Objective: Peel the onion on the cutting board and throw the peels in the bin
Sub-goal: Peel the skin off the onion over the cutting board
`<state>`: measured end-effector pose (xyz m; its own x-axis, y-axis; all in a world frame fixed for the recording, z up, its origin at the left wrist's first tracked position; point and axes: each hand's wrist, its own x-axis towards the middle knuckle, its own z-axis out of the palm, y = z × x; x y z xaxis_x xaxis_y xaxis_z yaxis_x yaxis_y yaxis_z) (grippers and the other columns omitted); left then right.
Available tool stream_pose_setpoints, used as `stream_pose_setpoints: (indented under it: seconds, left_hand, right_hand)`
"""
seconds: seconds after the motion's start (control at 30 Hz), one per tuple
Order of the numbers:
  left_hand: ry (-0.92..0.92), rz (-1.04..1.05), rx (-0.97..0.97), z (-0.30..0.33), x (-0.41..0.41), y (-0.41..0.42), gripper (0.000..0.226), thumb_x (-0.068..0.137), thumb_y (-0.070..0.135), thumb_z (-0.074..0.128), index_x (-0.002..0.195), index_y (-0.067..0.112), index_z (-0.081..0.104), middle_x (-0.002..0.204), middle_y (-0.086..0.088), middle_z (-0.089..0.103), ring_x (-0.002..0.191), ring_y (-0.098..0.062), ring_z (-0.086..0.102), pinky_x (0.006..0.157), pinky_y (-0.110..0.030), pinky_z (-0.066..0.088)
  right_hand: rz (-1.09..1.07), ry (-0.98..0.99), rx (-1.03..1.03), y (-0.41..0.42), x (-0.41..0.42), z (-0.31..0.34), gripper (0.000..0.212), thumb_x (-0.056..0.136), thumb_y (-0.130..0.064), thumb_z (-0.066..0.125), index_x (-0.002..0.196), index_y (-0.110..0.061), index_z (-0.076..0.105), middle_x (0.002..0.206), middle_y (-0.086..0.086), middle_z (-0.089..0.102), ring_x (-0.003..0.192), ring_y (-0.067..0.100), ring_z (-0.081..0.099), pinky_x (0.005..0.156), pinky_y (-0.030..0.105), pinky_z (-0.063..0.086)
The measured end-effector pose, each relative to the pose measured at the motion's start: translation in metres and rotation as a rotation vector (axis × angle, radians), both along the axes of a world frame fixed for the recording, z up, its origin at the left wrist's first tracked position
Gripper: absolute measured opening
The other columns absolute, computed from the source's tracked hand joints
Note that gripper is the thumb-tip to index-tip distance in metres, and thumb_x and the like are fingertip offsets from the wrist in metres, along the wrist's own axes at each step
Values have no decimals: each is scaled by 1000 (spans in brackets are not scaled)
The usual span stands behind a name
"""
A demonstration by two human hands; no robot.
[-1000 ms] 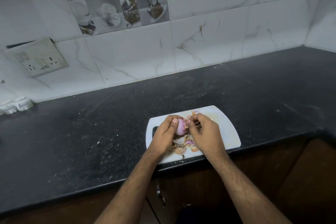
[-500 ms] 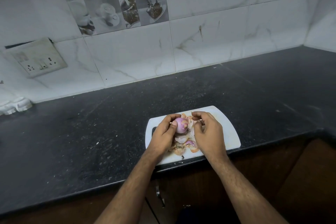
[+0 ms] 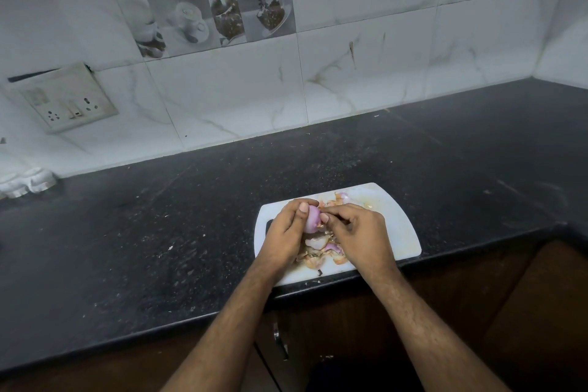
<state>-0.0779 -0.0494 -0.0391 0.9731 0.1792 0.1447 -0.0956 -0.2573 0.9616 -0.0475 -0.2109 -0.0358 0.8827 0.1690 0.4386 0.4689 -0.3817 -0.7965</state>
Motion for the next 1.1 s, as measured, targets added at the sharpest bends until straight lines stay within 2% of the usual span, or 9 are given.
stream_pose_setpoints:
  seconds: [0.23,0.33,0.43,0.6,0.73,0.83,1.1]
  left_hand:
    - [19,-7,-2,2,0,0,47,105,58,41,122,26,72,119,2,77,116,-16,71,108,-48,55]
    - [8,-9,-13,1,0,0,42,108,53,43,121,26,73,118,0,78,115,-17,72,109,-48,54]
    - [13,-20,-41,1,0,0,45,104,57,45,121,26,73,118,-2,78,116,-20,72,108,-49,55]
    - [28,-19,-94,1,0,2,41,104,56,46,116,30,74,117,-5,78,115,-26,73,107,-55,55]
    - [27,-13,-114,1,1,1,37,103,57,47,113,34,74,117,-5,78,114,-28,73,107,-58,55]
    - [14,-4,-109,-1,3,3,38,102,60,48,115,34,73,119,-5,76,116,-31,72,106,-60,54]
    - [-11,-19,-47,0,2,2,34,104,54,45,116,37,72,120,4,76,117,-20,71,107,-53,55]
  right_hand:
    - [-10,-21,16,0,-4,1,19,91,-20,76,109,-21,80,99,-15,77,87,-13,65,80,0,45]
    - [4,7,68,-2,-4,2,19,89,-20,78,108,-21,80,95,-16,77,86,-8,69,81,9,54]
    - [13,27,85,-2,-4,2,19,88,-20,79,107,-21,80,92,-17,77,86,-6,70,81,14,57]
    - [7,102,82,-1,-1,2,16,89,-22,78,105,-23,80,82,-22,72,80,-12,68,67,6,52]
    - [4,72,62,0,-1,2,13,95,-22,71,104,-23,79,81,-24,70,81,-16,64,67,1,47]
    - [52,84,74,-2,0,4,15,93,-24,73,107,-23,80,84,-26,70,83,-17,65,69,1,47]
    - [66,107,107,-5,1,4,16,87,-24,79,103,-26,80,79,-30,69,86,-16,66,71,1,48]
